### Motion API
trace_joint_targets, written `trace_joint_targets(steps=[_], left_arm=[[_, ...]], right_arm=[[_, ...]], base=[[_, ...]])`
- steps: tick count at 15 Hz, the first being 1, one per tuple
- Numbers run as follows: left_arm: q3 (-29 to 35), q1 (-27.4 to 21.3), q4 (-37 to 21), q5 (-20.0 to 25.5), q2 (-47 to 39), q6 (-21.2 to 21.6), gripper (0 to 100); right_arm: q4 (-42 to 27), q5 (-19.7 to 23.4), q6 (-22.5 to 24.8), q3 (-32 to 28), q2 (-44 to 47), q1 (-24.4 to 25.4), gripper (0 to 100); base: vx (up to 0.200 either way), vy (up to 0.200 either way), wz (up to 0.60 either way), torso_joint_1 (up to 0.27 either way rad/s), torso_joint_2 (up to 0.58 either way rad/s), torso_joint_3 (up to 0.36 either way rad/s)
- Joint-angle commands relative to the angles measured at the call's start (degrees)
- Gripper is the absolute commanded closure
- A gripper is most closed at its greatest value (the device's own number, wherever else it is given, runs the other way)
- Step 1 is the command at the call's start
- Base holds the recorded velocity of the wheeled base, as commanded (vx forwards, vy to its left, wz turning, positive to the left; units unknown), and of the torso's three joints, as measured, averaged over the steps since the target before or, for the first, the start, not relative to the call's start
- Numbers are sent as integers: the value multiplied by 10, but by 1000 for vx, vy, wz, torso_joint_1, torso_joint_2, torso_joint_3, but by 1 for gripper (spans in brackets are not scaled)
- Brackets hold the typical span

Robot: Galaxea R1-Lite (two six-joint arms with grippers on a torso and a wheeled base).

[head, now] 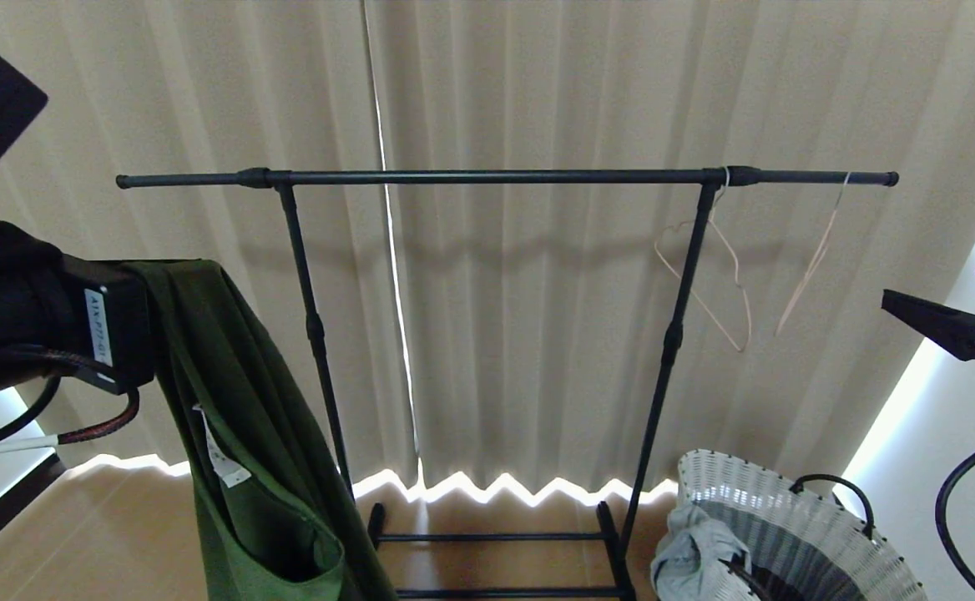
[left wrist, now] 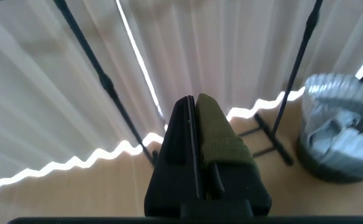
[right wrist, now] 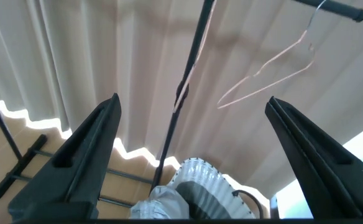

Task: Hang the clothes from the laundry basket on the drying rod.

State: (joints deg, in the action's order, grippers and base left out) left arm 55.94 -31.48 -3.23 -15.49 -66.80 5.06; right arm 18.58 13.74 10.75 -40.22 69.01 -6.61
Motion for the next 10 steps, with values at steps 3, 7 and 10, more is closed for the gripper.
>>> trace_joint_targets(steps=[3, 7, 10], left_arm=[[-100, 40, 95, 3, 9, 0, 100], [-179, 55, 166, 18, 45, 12, 100], [-181, 66, 146, 39, 65, 48, 100]], right_arm=[[0, -2, 0, 2, 17, -2, 0], [0, -8, 1, 5, 20, -2, 0], [0, -13, 0, 7, 25, -2, 0]], base=[[0, 0, 0, 34, -72, -42], [0, 0, 0, 0, 0, 0], [0, 0, 0, 0, 0, 0]])
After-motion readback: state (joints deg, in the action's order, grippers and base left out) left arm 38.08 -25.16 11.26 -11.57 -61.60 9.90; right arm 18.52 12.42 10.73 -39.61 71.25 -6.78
